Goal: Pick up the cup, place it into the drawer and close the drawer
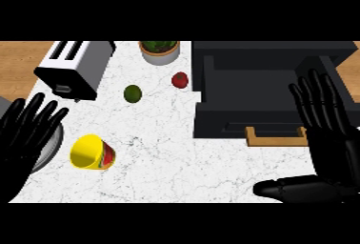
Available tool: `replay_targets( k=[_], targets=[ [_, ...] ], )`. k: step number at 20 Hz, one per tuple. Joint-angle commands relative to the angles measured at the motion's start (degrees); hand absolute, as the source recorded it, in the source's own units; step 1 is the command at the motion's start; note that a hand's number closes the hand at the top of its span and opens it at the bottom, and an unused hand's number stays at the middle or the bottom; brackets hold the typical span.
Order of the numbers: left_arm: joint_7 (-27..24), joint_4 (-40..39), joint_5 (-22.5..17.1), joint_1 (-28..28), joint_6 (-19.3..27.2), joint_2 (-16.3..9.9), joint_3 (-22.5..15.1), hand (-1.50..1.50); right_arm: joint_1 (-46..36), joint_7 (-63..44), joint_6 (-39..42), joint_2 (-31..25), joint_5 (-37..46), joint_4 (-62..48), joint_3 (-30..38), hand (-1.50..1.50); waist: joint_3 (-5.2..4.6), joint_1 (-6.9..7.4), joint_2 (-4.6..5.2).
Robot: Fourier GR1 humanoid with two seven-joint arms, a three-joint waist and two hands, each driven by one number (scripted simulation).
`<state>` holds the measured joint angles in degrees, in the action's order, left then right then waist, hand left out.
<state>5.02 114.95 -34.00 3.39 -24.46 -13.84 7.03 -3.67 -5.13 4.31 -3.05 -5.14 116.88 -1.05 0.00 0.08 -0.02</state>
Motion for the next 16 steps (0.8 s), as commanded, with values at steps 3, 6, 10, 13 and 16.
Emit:
replay_targets(
  k=[3, 6, 10, 13, 16],
  targets=[
    [0.8, -4.3, -2.0, -1.0, -2.8, -0.8, 3.1, -1.5, -5.5, -0.5, 0.5, -1.6, 0.2, -3.9, 2.1, -1.5, -0.01, 0.12, 0.03],
    [-2.2, -7.8, 4.1, -1.6, -2.5, 1.7, 2.2, -1.5, -4.8, -5.1, -0.4, -1.7, -1.3, 0.7, 2.8, -1.5, -0.01, -0.03, 0.01],
    [0.5, -8.5, 3.5, -0.9, -2.4, 0.8, 3.0, -1.5, -4.3, -4.6, -2.5, 0.8, 2.6, 1.7, -1.6, -1.5, -0.01, 0.04, -0.01],
    [-5.2, -14.9, 6.0, -0.2, -7.8, -0.3, 5.6, -1.5, 0.2, -2.7, 1.7, -2.0, -2.6, 3.4, 3.1, -1.5, -0.01, -0.16, 0.01],
    [-9.8, -15.3, 12.9, 3.6, -8.1, 3.6, 2.9, -1.5, -0.4, 3.1, 2.0, -0.7, -1.3, -3.1, 2.9, -1.5, -0.01, 0.03, 0.04]
  ],
)
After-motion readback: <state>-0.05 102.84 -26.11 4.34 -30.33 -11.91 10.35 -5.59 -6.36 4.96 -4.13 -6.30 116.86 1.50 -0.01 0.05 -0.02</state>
